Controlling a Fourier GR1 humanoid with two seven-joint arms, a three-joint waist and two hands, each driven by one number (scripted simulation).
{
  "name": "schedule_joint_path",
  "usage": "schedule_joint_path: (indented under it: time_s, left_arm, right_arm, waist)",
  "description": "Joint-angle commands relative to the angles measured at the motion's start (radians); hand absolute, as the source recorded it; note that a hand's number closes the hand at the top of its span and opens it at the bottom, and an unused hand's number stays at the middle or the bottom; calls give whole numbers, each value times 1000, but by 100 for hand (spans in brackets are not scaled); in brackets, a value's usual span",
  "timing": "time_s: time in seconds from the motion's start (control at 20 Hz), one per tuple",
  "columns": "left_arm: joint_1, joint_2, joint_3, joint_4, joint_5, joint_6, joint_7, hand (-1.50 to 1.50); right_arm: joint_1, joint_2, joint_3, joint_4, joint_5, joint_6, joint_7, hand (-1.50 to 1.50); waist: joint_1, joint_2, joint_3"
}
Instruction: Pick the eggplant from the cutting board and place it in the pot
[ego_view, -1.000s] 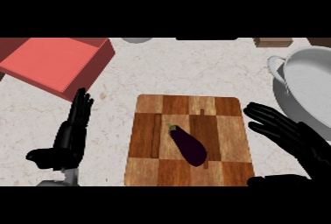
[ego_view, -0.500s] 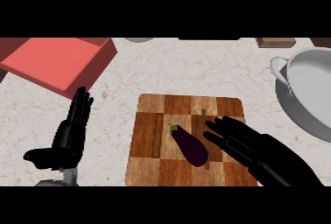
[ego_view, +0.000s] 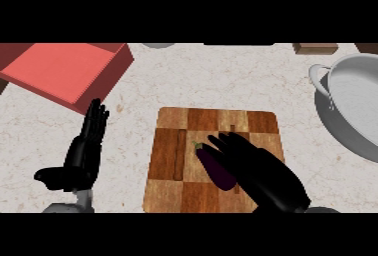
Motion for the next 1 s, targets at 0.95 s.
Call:
schedule_joint_path:
  time_s: [0.95]
  left_arm:
    - [73, -61, 34, -20, -48, -75, -34, 0]
  right_arm:
    - [-25, 273, -65, 369, 291, -39, -157, -150]
  waist:
    - [0, 0, 0]
